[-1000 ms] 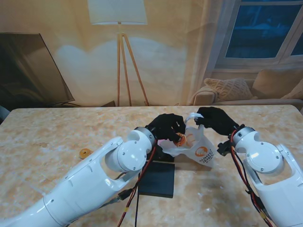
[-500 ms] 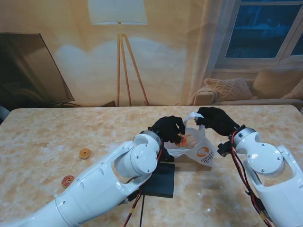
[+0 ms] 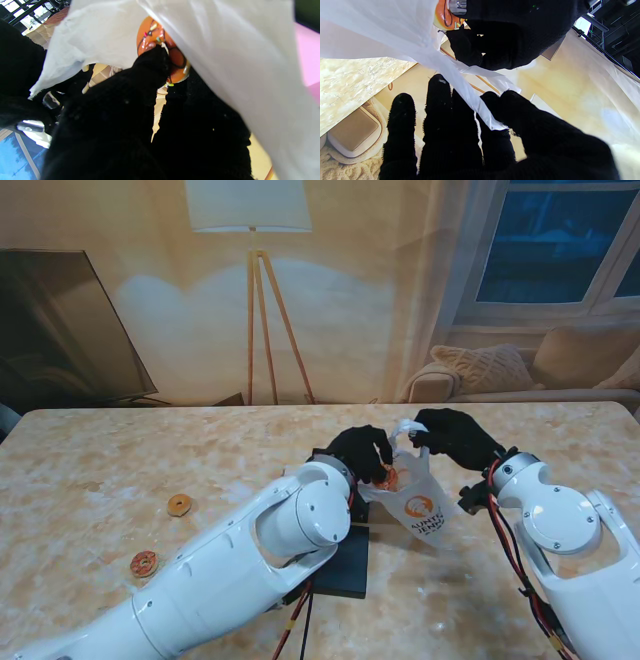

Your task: Pack mini donuts into a plastic bag, tie the opening and put the bag into the gift box

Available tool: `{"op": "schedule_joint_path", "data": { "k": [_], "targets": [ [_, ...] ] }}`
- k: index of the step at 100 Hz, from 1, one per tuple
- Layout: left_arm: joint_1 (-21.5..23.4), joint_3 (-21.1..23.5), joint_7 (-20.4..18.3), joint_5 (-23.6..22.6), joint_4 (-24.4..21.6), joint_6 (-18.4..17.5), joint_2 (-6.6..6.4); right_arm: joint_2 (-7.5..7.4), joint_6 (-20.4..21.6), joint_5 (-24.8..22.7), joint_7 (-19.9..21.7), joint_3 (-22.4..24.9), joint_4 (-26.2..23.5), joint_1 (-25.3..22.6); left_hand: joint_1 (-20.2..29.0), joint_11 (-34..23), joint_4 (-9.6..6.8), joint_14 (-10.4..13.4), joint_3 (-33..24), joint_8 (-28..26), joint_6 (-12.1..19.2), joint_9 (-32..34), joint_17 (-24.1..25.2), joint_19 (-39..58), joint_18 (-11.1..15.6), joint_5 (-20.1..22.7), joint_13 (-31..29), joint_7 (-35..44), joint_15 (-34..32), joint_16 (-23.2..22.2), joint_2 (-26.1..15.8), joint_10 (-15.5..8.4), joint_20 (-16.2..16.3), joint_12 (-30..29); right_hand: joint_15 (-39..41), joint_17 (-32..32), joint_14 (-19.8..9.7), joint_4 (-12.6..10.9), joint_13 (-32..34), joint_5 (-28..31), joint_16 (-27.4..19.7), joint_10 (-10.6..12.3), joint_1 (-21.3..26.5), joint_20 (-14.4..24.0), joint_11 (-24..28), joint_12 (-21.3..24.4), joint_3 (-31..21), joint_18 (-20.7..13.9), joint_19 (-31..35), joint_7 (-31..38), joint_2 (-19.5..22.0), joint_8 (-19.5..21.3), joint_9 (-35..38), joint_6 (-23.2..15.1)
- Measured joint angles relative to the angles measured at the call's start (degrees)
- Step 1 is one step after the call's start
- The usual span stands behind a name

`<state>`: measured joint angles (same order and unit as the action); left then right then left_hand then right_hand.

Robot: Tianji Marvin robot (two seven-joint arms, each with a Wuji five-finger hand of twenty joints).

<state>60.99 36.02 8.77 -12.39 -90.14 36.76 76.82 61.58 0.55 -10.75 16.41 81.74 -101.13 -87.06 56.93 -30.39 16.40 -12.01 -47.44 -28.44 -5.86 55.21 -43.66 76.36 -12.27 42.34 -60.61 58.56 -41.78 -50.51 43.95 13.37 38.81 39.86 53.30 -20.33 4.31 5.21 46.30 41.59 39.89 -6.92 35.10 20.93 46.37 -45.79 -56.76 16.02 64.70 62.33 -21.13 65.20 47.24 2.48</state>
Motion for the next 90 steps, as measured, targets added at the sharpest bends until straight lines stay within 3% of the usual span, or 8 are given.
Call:
{"op": "schedule_joint_path", "data": {
  "k": [30, 48, 64, 77, 90],
  "targets": [
    [0.9, 0.8, -1.2, 2.3, -2.0, 0.5, -0.02, 0.04, -0.2, -0.2, -0.5, -0.1, -0.3, -0.1, -5.3, -4.3, -0.21, -0.7, -2.5, 0.0, -5.3, -8.4, 1.8, -0.7, 0.1, 0.2, 5.0, -12.4, -0.3, 3.8, -0.9, 3.9, -1.3, -10.8, 0.0, 0.0, 0.0, 0.0, 0.0, 0.0, 0.0, 0.0, 0.0, 0.6, 0.0, 0.0, 0.0, 0.0, 0.0, 0.0, 0.0, 0.0, 0.0, 0.0],
    [1.3, 1.4, -1.1, 3.2, -2.6, 0.9, -0.07, 0.05, -0.3, -0.2, -0.5, -0.1, -0.3, -0.2, -9.8, -2.2, -5.62, -1.9, -6.8, 0.7, -7.5, -11.8, 5.4, -4.3, 0.0, 0.2, 9.1, -21.8, 3.2, 7.1, -3.8, 5.6, -3.3, -12.6, 0.0, 0.0, -0.1, 0.0, 0.0, 0.0, 0.0, 0.0, 0.0, 0.6, 0.0, 0.0, 0.0, 0.0, 0.0, 0.0, 0.0, 0.0, 0.0, 0.0],
    [1.7, 2.0, -1.1, 3.8, -2.8, 0.9, -0.18, 0.07, -0.2, -0.3, -0.7, 0.0, -0.4, -0.3, -10.4, -2.0, -6.15, -2.6, -6.9, 0.8, -8.1, -13.8, 8.4, -6.1, -0.1, -0.8, 11.9, -23.5, 4.1, 8.1, -4.5, 5.7, -4.3, -13.1, 0.0, 0.0, -0.1, 0.0, 0.0, 0.0, 0.0, 0.0, 0.0, 0.7, 0.0, 0.0, 0.0, 0.0, 0.0, 0.0, 0.0, 0.0, 0.0, 0.0],
    [2.1, 2.7, -3.7, 2.8, -3.7, -1.5, -1.48, 0.09, -0.2, -0.4, -0.9, 0.1, -0.5, -0.4, -10.4, -1.4, -6.64, -3.6, -6.9, 0.9, -8.1, -15.4, 12.1, -6.3, -0.6, -1.2, 15.3, -24.5, 4.1, 8.1, -5.2, 5.6, -4.3, -13.2, 0.0, 0.0, -0.1, 0.0, 0.0, 0.0, 0.0, 0.0, 0.0, 0.7, 0.0, 0.0, 0.0, 0.0, 0.0, 0.0, 0.0, 0.0, 0.0, 0.0],
    [3.0, 4.2, -7.9, 0.3, -5.4, -4.1, -3.81, 0.09, -0.2, -0.6, -0.9, 0.2, -0.6, -0.4, -10.4, -1.4, -6.65, -5.1, -6.8, 0.9, -7.6, -15.4, 15.8, -6.4, -2.0, -1.2, 18.1, -24.5, 4.1, 8.1, -5.3, 5.0, -3.9, -13.2, 0.0, 0.0, -0.1, 0.0, 0.0, 0.0, 0.0, 0.0, 0.0, 0.7, 0.0, 0.0, 0.0, 0.0, 0.0, 0.0, 0.0, 0.0, 0.0, 0.0]
  ]
}}
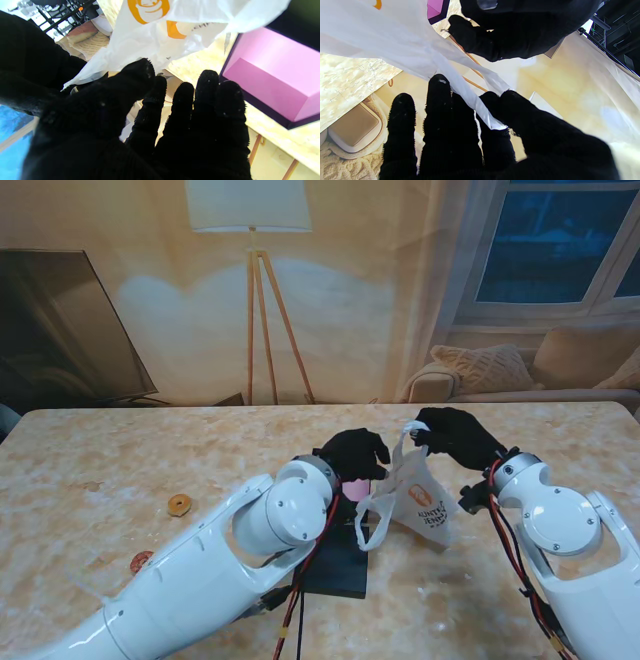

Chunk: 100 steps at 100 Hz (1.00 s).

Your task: Pack mini donuts into a plastic bag, tie the opening and put the bag into the gift box

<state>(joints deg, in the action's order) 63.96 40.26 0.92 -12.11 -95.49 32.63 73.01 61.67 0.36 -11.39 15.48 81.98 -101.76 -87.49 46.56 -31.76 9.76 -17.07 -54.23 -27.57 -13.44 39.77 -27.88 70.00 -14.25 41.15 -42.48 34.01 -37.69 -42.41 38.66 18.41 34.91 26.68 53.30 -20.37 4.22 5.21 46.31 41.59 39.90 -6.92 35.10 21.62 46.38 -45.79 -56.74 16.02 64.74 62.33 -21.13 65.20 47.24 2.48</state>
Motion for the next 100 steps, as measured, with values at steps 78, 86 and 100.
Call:
{"op": "schedule_joint_path", "data": {
  "k": [78, 86, 100],
  "targets": [
    [6.0, 17.5, -12.4, -23.9, 9.0, -21.8, -9.97, -0.04, 0.1, 0.2, 0.7, -0.2, 0.2, 0.1, -0.8, 5.3, -0.01, -1.8, 0.8, 0.0, 2.7, 0.0, 8.3, -6.6, -1.7, 0.3, 5.6, -5.5, 4.1, -1.0, -0.6, -1.9, 3.8, 0.0, 0.5, -0.1, -0.2, 0.0, 0.1, 0.0, 0.0, 0.0, 0.0, 0.6, 0.1, -0.5, 0.0, 0.0, 0.0, 0.0, 0.0, 0.0, 0.0, 0.0],
    [6.0, 19.2, -12.4, -26.3, 11.5, -25.4, -10.18, -0.04, 0.1, 0.3, 0.7, -0.3, 0.4, 0.3, -0.8, 6.6, -0.01, -1.8, 0.8, 0.5, 2.9, -0.8, 8.8, -7.5, -1.7, 0.2, 6.3, -6.6, 4.2, -1.0, -0.6, -2.4, 3.8, -0.1, 0.6, -0.1, -0.3, 0.0, 0.1, 0.0, 0.0, 0.0, 0.0, 0.6, 0.1, -0.5, 0.0, 0.0, 0.0, 0.0, 0.0, 0.0, 0.0, 0.0],
    [5.9, 21.6, -12.5, -29.7, 15.2, -29.7, -10.94, -0.04, 0.0, 0.3, 0.8, -0.4, 0.5, 0.4, -0.8, 6.7, -0.01, -1.8, 0.8, 1.8, 4.2, -1.5, 8.9, -8.0, -1.6, 0.1, 6.3, -8.9, 4.9, -1.0, -0.6, -3.8, 3.8, -0.2, 0.6, -0.1, -0.4, 0.0, 0.1, 0.0, 0.0, 0.0, 0.0, 0.6, 0.1, -0.5, 0.0, 0.0, 0.0, 0.0, 0.0, 0.0, 0.0, 0.0]
  ]
}}
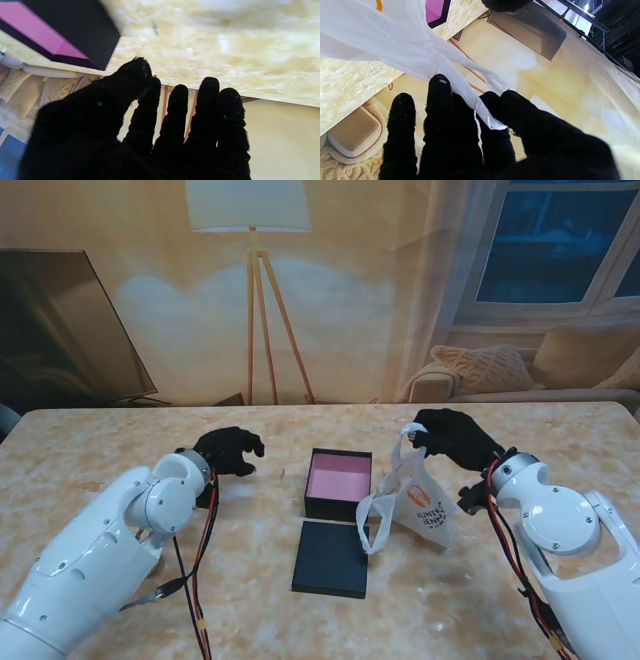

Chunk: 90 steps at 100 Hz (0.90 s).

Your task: Pack mini donuts into a plastic bag, tie the opening and put the bag into the gift box

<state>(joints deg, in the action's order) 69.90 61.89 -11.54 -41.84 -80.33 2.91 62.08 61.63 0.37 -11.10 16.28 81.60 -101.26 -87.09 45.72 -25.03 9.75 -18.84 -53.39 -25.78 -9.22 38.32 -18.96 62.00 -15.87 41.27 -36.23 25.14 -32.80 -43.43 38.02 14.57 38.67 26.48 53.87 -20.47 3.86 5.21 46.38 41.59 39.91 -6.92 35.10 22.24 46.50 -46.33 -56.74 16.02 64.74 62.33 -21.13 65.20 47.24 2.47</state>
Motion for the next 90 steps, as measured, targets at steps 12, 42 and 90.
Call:
{"op": "schedule_joint_path", "data": {
  "k": [12, 42, 90],
  "targets": [
    [0.0, 2.3, -1.2, -3.6, 2.5, -3.6, -0.82, 0.00, -0.1, -0.1, 0.0, -0.1, 0.1, 0.1, 0.0, 1.2, 0.00, 0.0, 0.0, 1.0, 1.5, -1.9, 0.7, -1.7, 0.1, -1.1, 0.6, -1.7, 1.0, 0.0, 0.0, -1.0, 0.0, -0.9, 0.0, 0.0, 0.0, 0.0, 0.0, 0.0, 0.0, 0.0, 0.0, 0.0, 0.0, 0.0, 0.0, 0.0, 0.0, 0.0, 0.0, 0.0, 0.0, 0.0],
    [0.6, 5.8, -1.4, -11.4, 7.5, -6.9, -2.85, 0.00, -0.3, -0.1, 0.0, -0.3, 0.1, 0.2, -0.2, 5.8, 0.00, 0.1, 0.0, 3.1, 5.5, -6.9, 6.6, -7.3, 0.2, -4.3, 6.6, -4.9, 6.0, 0.8, 0.1, -3.7, 0.0, -3.1, 0.0, 0.0, 0.0, 0.0, 0.0, 0.0, 0.0, 0.0, 0.0, 0.0, 0.0, 0.0, 0.0, 0.0, 0.0, 0.0, 0.0, 0.0, 0.0, 0.0],
    [1.0, 9.0, -7.6, -11.0, 11.5, -10.8, -4.82, -0.01, -0.2, -0.2, 0.2, -0.1, 0.1, 0.2, 0.7, 9.5, -0.54, 2.3, 0.0, 6.0, 9.1, -13.5, 9.6, -11.7, 2.0, -10.3, 10.7, -8.8, 10.4, 1.6, 0.1, -6.4, 0.7, -4.8, 0.0, 0.0, 0.0, 0.0, 0.0, 0.0, 0.0, 0.0, 0.0, 0.0, 0.0, 0.0, 0.0, 0.0, 0.0, 0.0, 0.0, 0.0, 0.0, -0.1]
  ]
}}
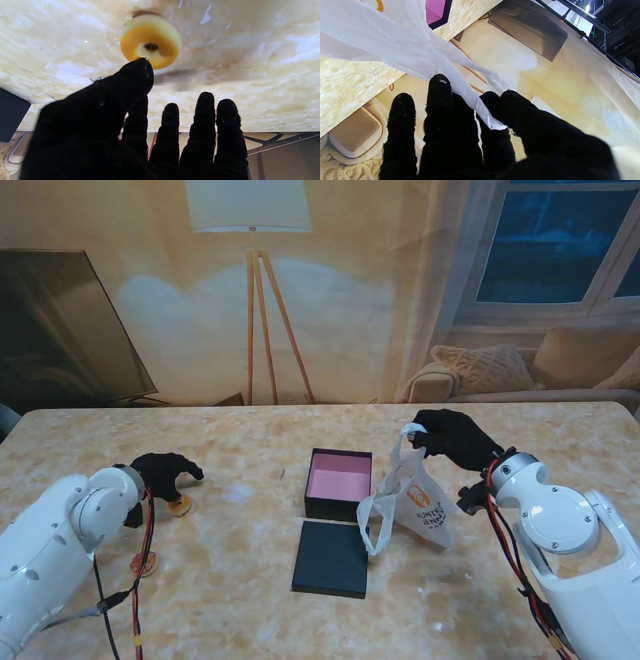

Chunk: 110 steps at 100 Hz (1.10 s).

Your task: Pack mini donuts into a plastic bag, tie the opening and put the bag into the gift box

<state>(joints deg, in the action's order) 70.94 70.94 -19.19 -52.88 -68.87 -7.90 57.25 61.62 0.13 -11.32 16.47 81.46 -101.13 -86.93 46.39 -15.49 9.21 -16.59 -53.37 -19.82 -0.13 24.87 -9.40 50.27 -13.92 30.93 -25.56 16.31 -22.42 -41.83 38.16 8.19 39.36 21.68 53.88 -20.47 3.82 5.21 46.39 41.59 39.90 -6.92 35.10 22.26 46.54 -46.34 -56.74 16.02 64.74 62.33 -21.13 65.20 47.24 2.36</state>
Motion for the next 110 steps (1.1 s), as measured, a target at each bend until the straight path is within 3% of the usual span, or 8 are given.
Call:
{"op": "schedule_joint_path", "data": {
  "k": [23, 56, 75, 88, 92, 96, 102, 110],
  "targets": [
    [0.7, 1.0, 0.0, 0.2, 1.3, -1.5, -0.30, -0.01, 0.0, 0.0, 0.0, 0.0, 0.0, 0.0, 0.0, -1.5, -0.01, 1.6, -0.1, 0.1, 0.4, -0.4, -1.9, -1.3, 1.1, -0.7, -0.4, -0.1, 0.0, -0.4, 2.2, -0.8, 0.6, 2.8, 0.0, 0.0, 0.0, 0.0, 0.0, 0.0, 0.0, 0.0, 0.0, 0.0, 0.4, 0.0, 0.0, 0.0, 0.0, 0.0, 0.0, 0.0, 0.0, 0.0],
    [0.8, 0.7, 0.8, 1.6, 2.9, -2.9, -0.53, -0.02, 0.0, -0.2, 0.1, 0.2, -0.1, -0.1, -0.9, -5.2, -0.26, 5.1, -2.6, 0.8, 0.3, -0.4, -5.2, 0.1, 3.3, -1.7, -6.1, 0.4, -6.6, -8.8, 3.8, -2.2, 0.9, 8.8, 0.0, 0.0, 0.0, 0.0, 0.0, 0.0, 0.0, 0.0, 0.0, 0.0, 0.5, 0.0, 0.0, 0.0, 0.0, 0.0, 0.0, 0.0, 0.0, 0.0],
    [1.0, 0.7, 1.5, 1.6, 2.8, -2.6, -0.54, -0.02, 0.0, -0.3, 0.0, 0.3, -0.2, -0.1, -0.9, -8.2, -0.27, 6.2, -3.2, -7.9, 0.5, 0.5, -7.1, 2.5, 4.0, -0.7, -8.9, 10.2, -9.0, -11.0, 5.1, -2.1, 1.6, 10.7, 0.0, 0.0, -0.1, 0.0, 0.0, 0.0, 0.0, 0.0, 0.0, 0.0, 0.5, 0.0, 0.0, 0.0, 0.0, 0.0, 0.0, 0.0, 0.0, -0.1],
    [1.4, 0.7, 1.9, 0.8, 2.4, -2.4, -0.55, -0.02, 0.0, -0.3, 0.0, 0.3, -0.2, -0.1, -1.0, -10.5, -0.27, 7.2, -3.3, -16.4, 0.3, 4.2, -10.0, 6.1, 4.1, 5.2, -13.0, 24.6, -12.5, -13.0, 5.7, -2.2, 3.2, 13.9, 0.0, 0.0, -0.1, 0.0, 0.0, 0.0, 0.0, 0.0, 0.0, 0.0, 0.5, 0.0, 0.0, 0.0, 0.0, 0.0, 0.0, 0.0, 0.0, -0.1],
    [1.6, 0.8, 2.2, 0.4, 2.2, -2.4, -0.55, -0.02, 0.0, -0.3, 0.0, 0.3, -0.2, -0.2, -1.0, -10.5, 0.71, 7.2, -3.3, -17.6, -0.5, 4.2, -10.4, 6.7, 4.1, 5.9, -13.0, 26.1, -13.1, -13.1, 5.9, -2.5, 3.6, 13.8, 0.0, 0.0, -0.1, 0.0, 0.0, 0.0, 0.0, 0.0, 0.0, 0.0, 0.5, 0.0, 0.0, 0.0, 0.0, 0.0, 0.0, 0.0, 0.0, -0.1],
    [1.9, 0.9, 2.5, -0.2, 2.0, -2.3, -0.55, -0.02, 0.0, -0.3, 0.0, 0.3, -0.2, -0.2, -1.0, -10.5, 3.11, 7.2, -3.2, -19.5, -0.5, 4.3, -10.9, 7.4, 4.1, 6.7, -13.6, 29.5, -13.8, -13.2, 6.6, -2.6, 3.8, 14.2, 0.0, 0.0, -0.1, 0.0, 0.0, 0.0, 0.0, 0.0, 0.0, 0.0, 0.5, 0.0, 0.0, 0.0, 0.0, 0.0, 0.0, 0.0, 0.0, -0.1],
    [2.3, 1.1, 3.0, -1.0, 1.8, -2.3, -0.55, -0.02, 0.0, -0.3, 0.0, 0.3, -0.2, -0.2, 0.0, -10.5, 5.33, 7.2, -2.2, -20.7, -0.2, 5.2, -11.5, 8.4, 4.1, 7.9, -14.9, 33.1, -14.1, -13.7, 7.3, -2.6, 4.3, 14.5, 0.0, 0.0, -0.1, 0.0, 0.0, 0.0, 0.0, 0.0, 0.0, 0.0, 0.5, 0.0, 0.0, 0.0, 0.0, 0.0, 0.0, 0.0, 0.0, -0.1],
    [2.6, 1.4, 3.4, -1.3, 1.5, -2.3, -0.54, -0.02, 0.1, -0.4, 0.0, 0.4, -0.2, -0.2, 2.0, -11.7, 6.18, 7.2, 0.5, -20.7, 0.4, 7.8, -12.5, 9.3, 4.1, 9.6, -16.1, 37.8, -14.7, -13.8, 8.0, -2.1, 4.5, 15.6, 0.0, 0.0, -0.1, 0.0, 0.0, 0.0, 0.0, 0.0, 0.0, 0.0, 0.5, 0.0, 0.0, 0.0, 0.0, 0.0, 0.0, 0.0, 0.0, -0.1]
  ]
}}
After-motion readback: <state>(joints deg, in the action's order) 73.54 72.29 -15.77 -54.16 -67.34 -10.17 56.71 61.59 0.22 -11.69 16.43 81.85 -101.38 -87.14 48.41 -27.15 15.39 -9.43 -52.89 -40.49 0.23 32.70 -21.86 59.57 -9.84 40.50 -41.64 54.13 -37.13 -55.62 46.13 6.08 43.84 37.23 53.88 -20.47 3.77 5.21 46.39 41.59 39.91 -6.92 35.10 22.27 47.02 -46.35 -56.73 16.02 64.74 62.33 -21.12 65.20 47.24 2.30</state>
